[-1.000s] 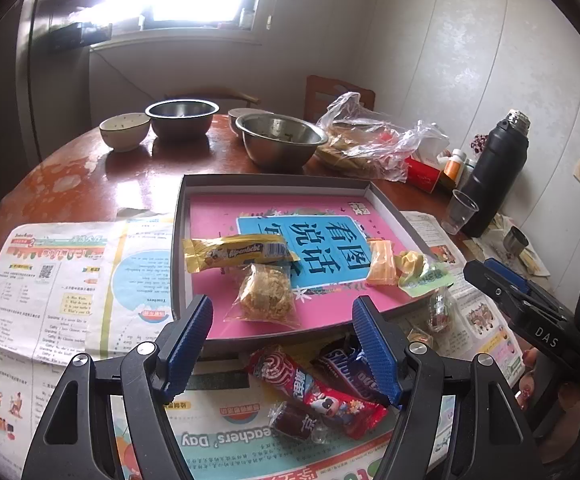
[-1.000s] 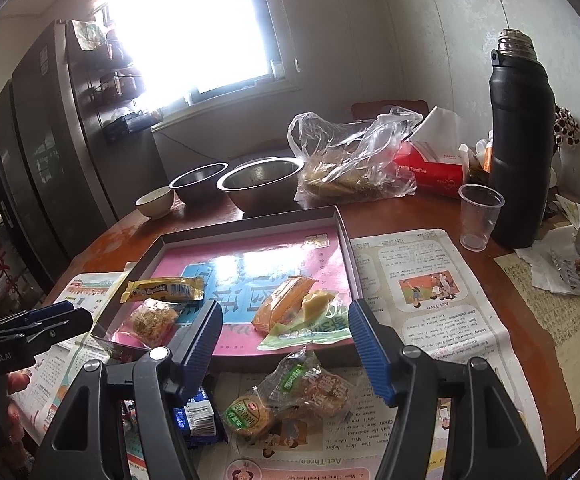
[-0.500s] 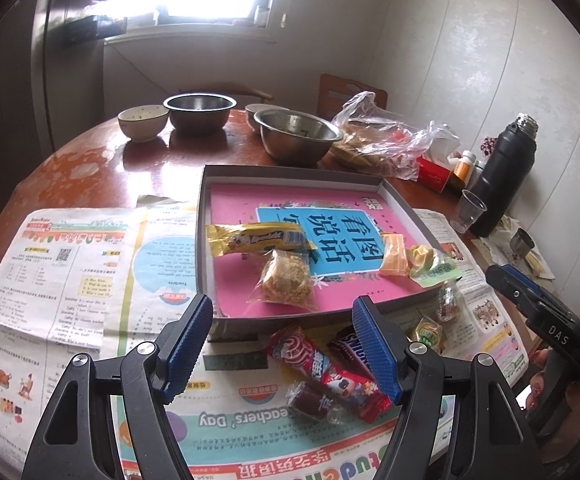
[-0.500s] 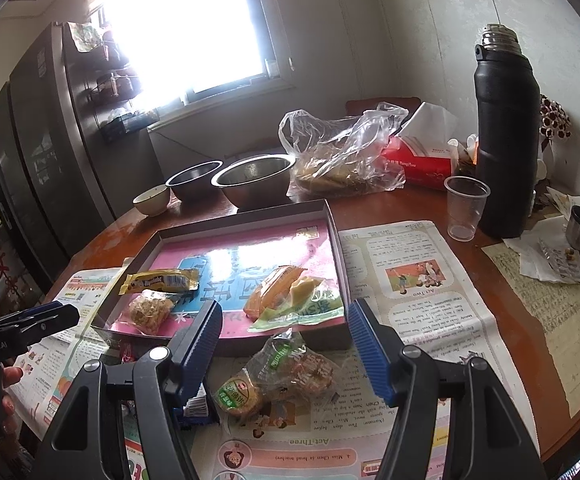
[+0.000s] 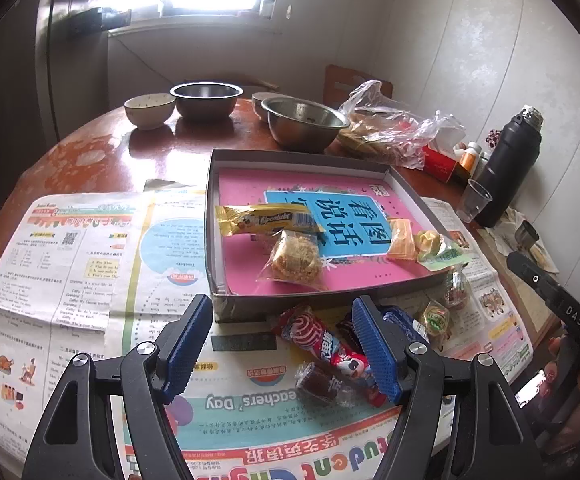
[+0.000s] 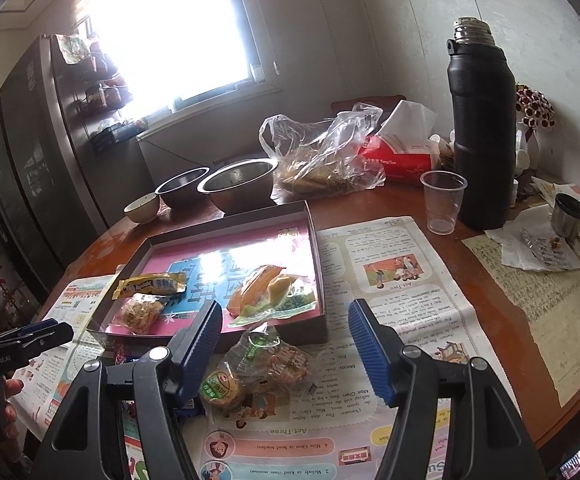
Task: Organize snacks
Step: 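Withdraw both grippers from the tray toward the remaining snack pile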
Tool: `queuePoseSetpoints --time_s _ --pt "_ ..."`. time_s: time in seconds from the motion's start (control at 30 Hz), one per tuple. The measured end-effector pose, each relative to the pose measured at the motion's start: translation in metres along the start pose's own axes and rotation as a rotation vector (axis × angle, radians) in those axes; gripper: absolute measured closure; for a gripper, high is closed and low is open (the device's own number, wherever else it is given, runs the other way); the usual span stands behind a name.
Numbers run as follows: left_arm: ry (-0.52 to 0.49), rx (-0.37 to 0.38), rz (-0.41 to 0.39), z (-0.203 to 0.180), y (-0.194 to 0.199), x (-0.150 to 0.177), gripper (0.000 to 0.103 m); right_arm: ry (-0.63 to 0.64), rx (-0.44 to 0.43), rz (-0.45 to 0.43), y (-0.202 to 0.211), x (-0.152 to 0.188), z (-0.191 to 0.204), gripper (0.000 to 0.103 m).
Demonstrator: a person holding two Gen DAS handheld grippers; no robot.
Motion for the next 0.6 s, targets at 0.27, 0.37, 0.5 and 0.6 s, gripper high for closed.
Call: queuePoseSetpoints --time_s 0.27,0.37,0.5,0.6 --pt "-0.007 -0.004 0.013 -0.001 0.0 0.004 0.029 -0.004 0.001 0.001 0.003 0.002 -0.001 0.038" --pt "-0.015 -0.002 0.026 -0.003 -0.002 0.008 0.029 0.005 0.001 0.007 0.002 0.005 0.001 0.038" --pt "-0.032 -0.004 0.053 -0.006 -0.008 0.016 0.029 0.023 -0.001 0.025 -0.002 0.01 0.005 0.038" --pt "-0.048 -0.006 0.08 -0.01 -0.015 0.023 0.029 0.028 -0.003 0.037 -0.004 0.014 0.006 0.038"
Point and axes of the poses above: each gripper's, at about its wrist camera, not at the fingertips, and y roughly against the way its jaws point, z to its left, x to its underside, the point moved 7 cm from there along -y, roughly the way its jaws point, and after that the axes turned 9 degrees about z, right-handed, at the moved point
